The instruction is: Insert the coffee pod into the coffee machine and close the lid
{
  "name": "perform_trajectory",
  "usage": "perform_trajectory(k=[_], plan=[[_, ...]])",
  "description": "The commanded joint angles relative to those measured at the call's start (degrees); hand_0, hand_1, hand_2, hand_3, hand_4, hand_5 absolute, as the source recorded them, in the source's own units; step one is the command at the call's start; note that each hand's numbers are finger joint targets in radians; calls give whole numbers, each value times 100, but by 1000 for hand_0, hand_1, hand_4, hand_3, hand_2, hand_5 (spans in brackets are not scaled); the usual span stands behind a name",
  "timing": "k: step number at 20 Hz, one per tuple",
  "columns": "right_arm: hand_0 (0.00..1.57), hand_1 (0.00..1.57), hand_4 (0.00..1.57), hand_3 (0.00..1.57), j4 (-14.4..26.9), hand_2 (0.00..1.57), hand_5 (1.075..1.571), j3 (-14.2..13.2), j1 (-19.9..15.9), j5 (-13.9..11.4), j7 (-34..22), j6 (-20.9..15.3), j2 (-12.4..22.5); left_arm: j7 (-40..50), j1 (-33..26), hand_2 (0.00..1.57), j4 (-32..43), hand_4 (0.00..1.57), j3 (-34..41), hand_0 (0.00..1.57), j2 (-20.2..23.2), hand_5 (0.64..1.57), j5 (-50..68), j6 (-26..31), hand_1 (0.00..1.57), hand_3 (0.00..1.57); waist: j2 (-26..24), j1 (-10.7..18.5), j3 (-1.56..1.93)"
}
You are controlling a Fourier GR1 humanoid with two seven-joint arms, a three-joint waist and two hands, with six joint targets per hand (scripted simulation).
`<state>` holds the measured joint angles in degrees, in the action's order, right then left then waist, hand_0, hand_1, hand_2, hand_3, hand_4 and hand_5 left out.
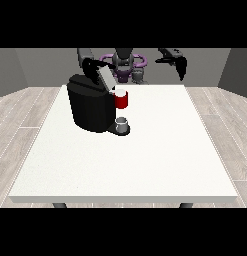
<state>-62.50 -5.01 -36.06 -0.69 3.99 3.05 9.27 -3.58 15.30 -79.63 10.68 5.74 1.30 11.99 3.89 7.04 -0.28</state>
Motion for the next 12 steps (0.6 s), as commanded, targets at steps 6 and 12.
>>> perform_trajectory(k=[6, 12], plan=[[0, 0, 0, 0, 346, 0, 1571, 177, -378, -176, -243, -119, -268, 2, -88, 0, 43, 0, -149, 0, 31, 1571, -79, -88, 0, 0, -55, 93, 28], [0, 0, 114, 0, 337, 0, 1571, 180, -491, -179, -256, 3, -222, -114, -151, 0, 205, 158, 31, 0, 109, 1571, 109, -120, 0, 0, -108, -1, 27]])
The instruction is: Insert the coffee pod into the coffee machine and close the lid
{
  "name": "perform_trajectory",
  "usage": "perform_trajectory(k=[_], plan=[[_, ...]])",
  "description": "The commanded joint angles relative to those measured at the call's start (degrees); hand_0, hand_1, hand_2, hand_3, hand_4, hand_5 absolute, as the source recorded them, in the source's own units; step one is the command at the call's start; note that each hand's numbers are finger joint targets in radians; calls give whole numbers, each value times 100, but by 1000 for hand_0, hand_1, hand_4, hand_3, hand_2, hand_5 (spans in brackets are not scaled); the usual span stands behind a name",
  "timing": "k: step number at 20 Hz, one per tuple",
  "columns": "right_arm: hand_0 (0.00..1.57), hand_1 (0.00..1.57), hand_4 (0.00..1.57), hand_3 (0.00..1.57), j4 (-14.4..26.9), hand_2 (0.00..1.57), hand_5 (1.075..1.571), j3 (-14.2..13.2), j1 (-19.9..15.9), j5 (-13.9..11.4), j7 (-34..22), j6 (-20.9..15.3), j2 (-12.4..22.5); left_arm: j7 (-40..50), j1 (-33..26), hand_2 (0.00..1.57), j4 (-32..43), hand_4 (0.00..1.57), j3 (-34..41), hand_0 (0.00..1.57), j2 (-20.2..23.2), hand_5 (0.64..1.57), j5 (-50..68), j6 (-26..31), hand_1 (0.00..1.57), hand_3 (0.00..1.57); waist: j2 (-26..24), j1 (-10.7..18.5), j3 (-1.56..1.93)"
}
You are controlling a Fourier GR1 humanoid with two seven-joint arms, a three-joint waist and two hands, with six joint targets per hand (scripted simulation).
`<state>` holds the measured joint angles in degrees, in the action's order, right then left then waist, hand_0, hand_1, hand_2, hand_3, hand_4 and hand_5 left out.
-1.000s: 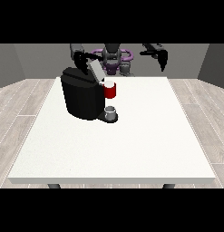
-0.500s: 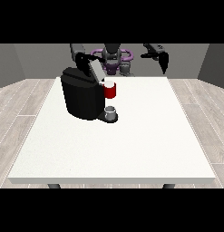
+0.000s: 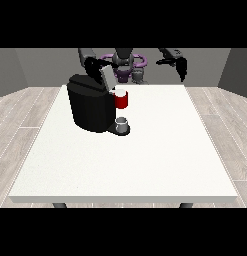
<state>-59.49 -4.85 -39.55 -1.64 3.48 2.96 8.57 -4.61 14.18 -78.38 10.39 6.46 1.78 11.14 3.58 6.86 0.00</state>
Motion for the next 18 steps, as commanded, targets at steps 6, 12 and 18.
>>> perform_trajectory(k=[6, 12, 18], plan=[[0, 0, 215, 0, -47, 0, 1571, 618, -86, -491, 45, -102, -364, -113, 169, 0, 215, 139, 114, 0, 66, 1571, 29, -126, 0, 0, 39, 4, -1], [0, 0, 110, 0, -127, 0, 1571, 523, -530, -498, -402, -206, -167, -500, -86, 0, 207, 0, -279, 0, -109, 1571, -147, 79, 0, 0, 18, 266, -3], [0, 0, 30, 0, -368, 0, 1571, 605, -503, -385, -327, -212, -323, -260, 307, 0, 74, 165, -235, 0, -60, 1571, -3, 94, 0, 0, -32, 332, -1]])
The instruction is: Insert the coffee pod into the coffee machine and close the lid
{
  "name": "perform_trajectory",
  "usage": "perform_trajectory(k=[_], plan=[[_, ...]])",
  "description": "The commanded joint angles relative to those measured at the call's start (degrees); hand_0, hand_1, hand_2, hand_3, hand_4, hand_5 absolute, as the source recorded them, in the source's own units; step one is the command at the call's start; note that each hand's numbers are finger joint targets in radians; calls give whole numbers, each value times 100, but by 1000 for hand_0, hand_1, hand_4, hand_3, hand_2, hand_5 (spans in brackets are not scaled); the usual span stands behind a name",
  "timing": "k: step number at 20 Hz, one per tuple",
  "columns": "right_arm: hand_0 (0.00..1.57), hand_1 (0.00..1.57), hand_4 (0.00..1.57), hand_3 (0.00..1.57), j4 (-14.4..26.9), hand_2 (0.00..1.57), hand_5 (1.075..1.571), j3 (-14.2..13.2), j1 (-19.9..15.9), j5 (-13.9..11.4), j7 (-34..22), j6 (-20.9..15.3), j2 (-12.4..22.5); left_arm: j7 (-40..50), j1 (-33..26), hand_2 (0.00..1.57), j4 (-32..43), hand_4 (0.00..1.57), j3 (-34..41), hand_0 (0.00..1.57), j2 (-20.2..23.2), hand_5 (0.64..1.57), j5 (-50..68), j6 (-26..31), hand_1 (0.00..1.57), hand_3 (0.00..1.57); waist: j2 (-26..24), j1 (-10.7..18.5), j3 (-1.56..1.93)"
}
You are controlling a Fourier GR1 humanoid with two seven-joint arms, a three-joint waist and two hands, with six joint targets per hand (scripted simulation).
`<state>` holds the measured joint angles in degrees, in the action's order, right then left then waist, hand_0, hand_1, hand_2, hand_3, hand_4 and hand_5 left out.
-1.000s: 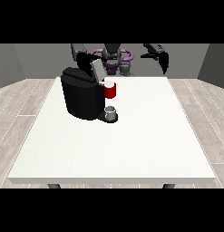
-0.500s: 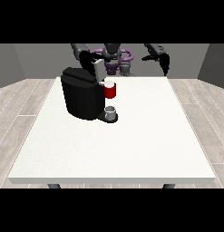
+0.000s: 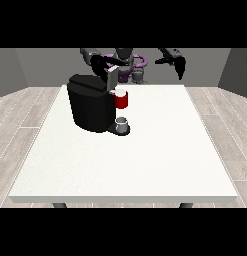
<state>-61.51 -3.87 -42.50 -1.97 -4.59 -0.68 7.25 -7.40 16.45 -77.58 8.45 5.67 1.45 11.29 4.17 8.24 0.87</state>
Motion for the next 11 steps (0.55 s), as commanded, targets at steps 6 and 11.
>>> perform_trajectory(k=[6, 11], plan=[[0, 0, 275, 0, -773, 0, 1571, 1227, 1008, 90, 1210, 366, -706, -457, -452, 0, 224, 192, -27, 0, -185, 1571, -95, -151, 0, 0, -618, -385, -87], [0, 0, 157, 0, -1196, 0, 1571, 1492, 2126, 601, 1179, 118, -719, -348, -747, 0, 344, 192, 80, 0, -171, 1571, -116, -341, 0, 0, -1045, -826, -86]])
